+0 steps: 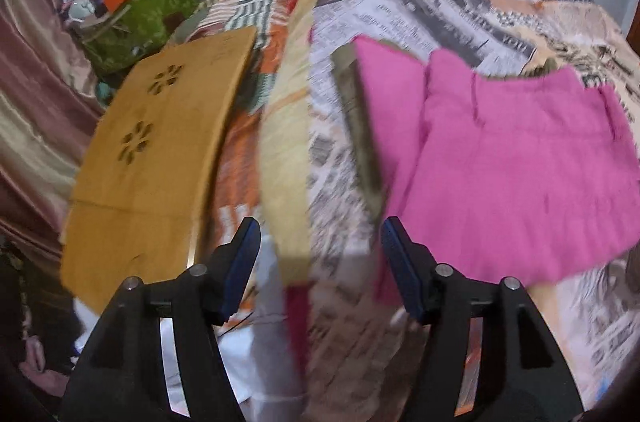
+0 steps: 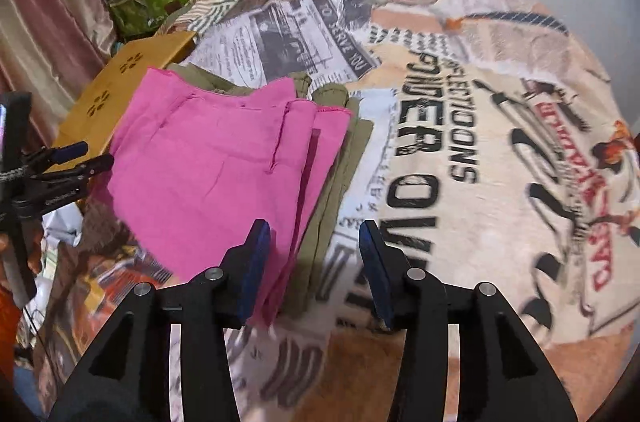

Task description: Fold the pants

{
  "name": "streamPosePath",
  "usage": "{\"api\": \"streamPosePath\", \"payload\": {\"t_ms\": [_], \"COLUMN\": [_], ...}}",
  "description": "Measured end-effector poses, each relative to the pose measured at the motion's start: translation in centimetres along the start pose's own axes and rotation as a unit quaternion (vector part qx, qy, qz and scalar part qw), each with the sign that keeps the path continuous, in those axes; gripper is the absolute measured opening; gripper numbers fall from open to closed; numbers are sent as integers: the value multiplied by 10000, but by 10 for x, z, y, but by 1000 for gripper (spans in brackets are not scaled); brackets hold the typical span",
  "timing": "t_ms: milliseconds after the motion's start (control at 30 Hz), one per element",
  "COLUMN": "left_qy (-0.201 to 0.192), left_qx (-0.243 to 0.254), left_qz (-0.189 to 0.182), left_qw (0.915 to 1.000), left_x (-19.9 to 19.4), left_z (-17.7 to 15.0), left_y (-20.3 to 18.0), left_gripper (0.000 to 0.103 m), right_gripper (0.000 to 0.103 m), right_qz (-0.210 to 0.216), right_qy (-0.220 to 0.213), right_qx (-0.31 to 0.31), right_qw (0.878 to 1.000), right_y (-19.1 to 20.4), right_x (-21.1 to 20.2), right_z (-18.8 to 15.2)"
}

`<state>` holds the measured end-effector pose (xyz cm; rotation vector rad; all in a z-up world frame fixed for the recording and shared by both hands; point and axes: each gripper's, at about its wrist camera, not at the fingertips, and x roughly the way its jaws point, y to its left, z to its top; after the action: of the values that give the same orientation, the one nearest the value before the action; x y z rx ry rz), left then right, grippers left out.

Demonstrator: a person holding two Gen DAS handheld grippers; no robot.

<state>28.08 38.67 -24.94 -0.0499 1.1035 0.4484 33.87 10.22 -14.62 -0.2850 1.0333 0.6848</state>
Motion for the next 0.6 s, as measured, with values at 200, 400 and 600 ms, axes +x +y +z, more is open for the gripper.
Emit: {"api": "streamPosePath", "payload": {"t_ms": [200,400,600], "left_qy": [-363,-1462,-2427], "left_qx": [-265,-385,-300], "left_qz": [-360,-913,-1101], "left_qw": [9983,9843,9634], "left_x": [-66,-188,-299], "left_z": [-16,-36,-70], "left_y": [12,-2,-21], "left_gripper": [63,63,63], "right_gripper": [43,50,50], "right_qz": [-51,82,380], "right_qy": [-753,-1728,-2511], "right_qx": [-431,-725,-815], "right_qw": [9962,9822,9638], "right_y": [28,66,93], "right_x": [-78,-161,-235], "right_z": [-8,-21,-48]}}
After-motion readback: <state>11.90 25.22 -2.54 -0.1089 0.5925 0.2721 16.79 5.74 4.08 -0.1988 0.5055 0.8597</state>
